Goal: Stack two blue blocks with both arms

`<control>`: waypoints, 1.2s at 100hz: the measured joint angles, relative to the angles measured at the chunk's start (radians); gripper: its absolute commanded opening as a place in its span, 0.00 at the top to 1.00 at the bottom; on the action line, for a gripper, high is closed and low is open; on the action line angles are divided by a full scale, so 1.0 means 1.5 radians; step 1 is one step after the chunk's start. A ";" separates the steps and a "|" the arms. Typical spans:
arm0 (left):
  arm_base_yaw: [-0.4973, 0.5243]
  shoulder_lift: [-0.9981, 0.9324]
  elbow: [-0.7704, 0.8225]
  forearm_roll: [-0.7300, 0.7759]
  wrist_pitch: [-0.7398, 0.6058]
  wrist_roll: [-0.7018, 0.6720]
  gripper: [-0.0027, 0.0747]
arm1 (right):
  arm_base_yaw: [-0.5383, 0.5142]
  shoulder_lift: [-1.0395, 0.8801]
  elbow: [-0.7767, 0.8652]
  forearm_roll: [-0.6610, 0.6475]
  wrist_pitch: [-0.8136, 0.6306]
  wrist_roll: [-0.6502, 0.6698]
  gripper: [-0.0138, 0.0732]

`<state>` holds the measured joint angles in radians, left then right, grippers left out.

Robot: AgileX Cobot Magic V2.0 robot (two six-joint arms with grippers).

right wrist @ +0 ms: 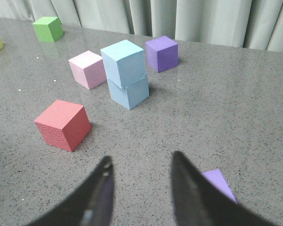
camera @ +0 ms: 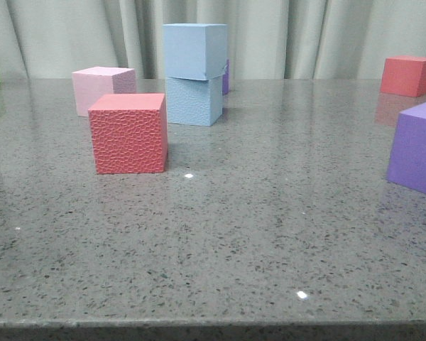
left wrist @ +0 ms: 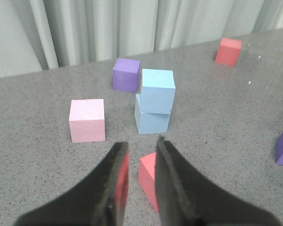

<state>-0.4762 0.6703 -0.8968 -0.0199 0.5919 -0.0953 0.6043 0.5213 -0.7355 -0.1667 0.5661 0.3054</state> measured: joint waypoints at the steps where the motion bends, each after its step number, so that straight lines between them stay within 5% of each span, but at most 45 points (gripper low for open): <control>1: 0.000 -0.012 0.004 0.000 -0.002 0.000 0.92 | 0.000 -0.002 0.000 0.000 0.000 0.000 0.78; 11: 0.000 -0.090 0.060 0.001 -0.009 0.000 0.99 | 0.000 -0.036 0.014 -0.001 0.001 0.003 0.98; 75: 0.000 -0.431 0.335 0.004 -0.011 0.000 0.99 | 0.000 -0.277 0.181 -0.007 -0.022 0.005 0.97; 120: 0.000 -0.451 0.354 0.004 -0.018 0.000 0.99 | 0.000 -0.302 0.197 -0.008 -0.025 0.005 0.97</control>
<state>-0.4762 -0.0059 -0.3657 -0.0140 0.5645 -0.0953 0.6043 0.0680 -0.4399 -0.1789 0.5288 0.3135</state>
